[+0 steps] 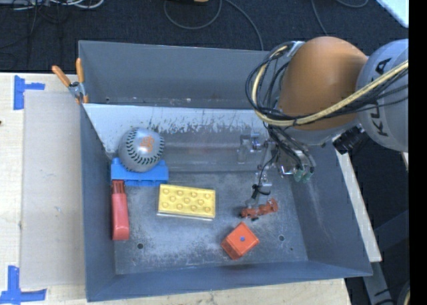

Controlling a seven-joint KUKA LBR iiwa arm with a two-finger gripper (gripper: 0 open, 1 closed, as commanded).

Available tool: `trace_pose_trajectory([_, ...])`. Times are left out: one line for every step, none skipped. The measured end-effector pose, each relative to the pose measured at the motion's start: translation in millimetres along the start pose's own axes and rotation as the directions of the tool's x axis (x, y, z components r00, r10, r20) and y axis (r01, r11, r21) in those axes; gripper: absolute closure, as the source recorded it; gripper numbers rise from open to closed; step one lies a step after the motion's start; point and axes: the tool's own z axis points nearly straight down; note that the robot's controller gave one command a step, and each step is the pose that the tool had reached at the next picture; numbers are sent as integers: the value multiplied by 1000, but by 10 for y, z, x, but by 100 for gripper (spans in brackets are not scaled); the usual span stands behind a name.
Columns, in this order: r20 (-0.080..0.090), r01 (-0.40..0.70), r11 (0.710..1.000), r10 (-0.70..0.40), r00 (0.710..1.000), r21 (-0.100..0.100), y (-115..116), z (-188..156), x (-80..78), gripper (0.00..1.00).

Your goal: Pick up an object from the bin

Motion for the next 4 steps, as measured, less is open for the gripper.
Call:
trace_pose_trajectory([8, -1, 1000, 1, 1000, 0, -1, -44, -13, 0])
trace_pose_trajectory([8, 0, 1000, 0, 1000, 0, 0, -42, -14, 0])
trace_pose_trajectory([9, 128, 992, -128, 992, 1, 70, 13, -60, 0])
trace_pose_trajectory([9, 326, 945, -326, 945, 3, 186, 216, -86, 0])
